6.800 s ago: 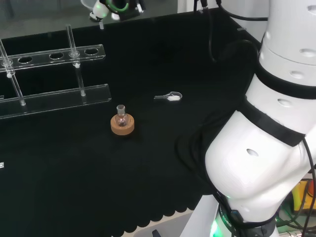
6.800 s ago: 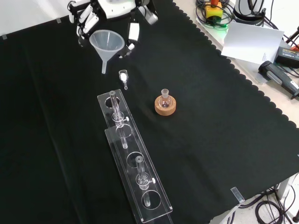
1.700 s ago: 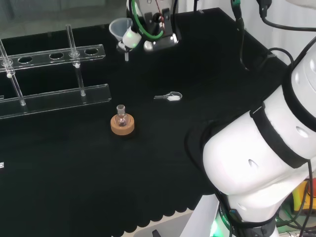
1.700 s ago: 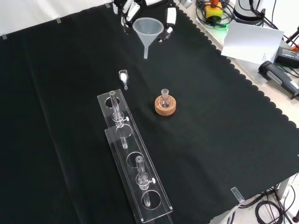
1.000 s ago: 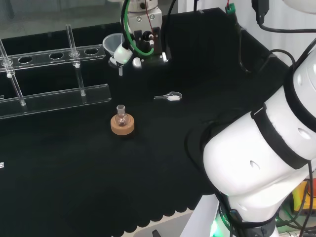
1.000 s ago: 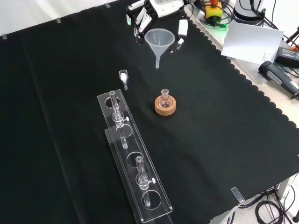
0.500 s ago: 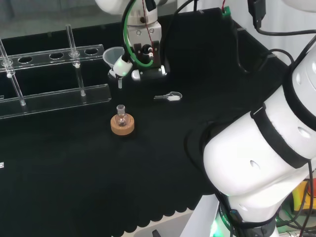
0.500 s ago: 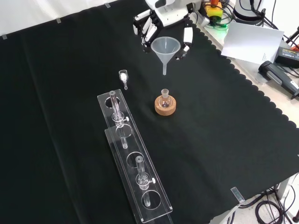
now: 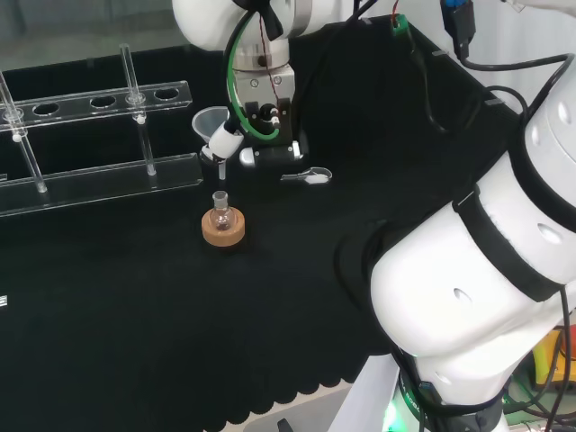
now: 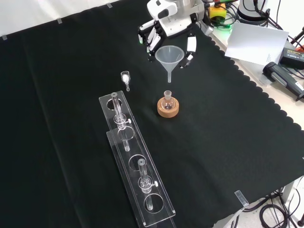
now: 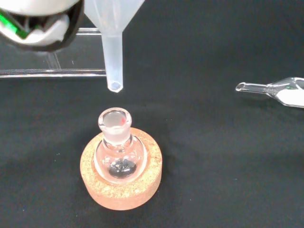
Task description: Place the funnel on the round-bottom flask.
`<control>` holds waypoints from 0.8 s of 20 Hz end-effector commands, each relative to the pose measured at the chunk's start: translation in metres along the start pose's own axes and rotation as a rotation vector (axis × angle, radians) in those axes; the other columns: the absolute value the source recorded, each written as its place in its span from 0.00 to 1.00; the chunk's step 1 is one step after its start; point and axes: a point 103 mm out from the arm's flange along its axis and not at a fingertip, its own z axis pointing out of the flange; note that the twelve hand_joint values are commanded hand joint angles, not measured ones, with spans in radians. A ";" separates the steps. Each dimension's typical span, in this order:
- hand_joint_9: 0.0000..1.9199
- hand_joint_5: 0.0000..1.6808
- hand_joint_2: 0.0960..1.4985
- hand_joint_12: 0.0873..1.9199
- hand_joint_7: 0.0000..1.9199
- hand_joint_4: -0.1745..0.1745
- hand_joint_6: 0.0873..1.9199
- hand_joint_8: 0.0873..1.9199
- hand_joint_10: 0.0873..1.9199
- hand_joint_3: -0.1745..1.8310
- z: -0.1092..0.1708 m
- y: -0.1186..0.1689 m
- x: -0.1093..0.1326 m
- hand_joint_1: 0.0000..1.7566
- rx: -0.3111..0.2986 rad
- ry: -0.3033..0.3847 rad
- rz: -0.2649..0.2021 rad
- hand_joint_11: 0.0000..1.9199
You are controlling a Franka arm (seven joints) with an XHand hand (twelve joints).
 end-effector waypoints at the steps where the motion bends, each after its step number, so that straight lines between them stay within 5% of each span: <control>1: 0.41 0.51 0.28 0.65 0.58 0.72 0.27 0.28 0.16 0.53 0.017 0.005 0.001 0.50 -0.019 -0.022 0.012 0.00; 6: 0.41 0.51 0.28 0.65 0.58 0.72 0.27 0.28 0.16 0.53 0.013 0.014 -0.004 0.51 0.009 -0.018 -0.001 0.00; 16: 0.41 0.51 0.28 0.65 0.58 0.72 0.27 0.27 0.16 0.53 -0.003 0.024 -0.014 0.51 -0.028 0.019 0.020 0.00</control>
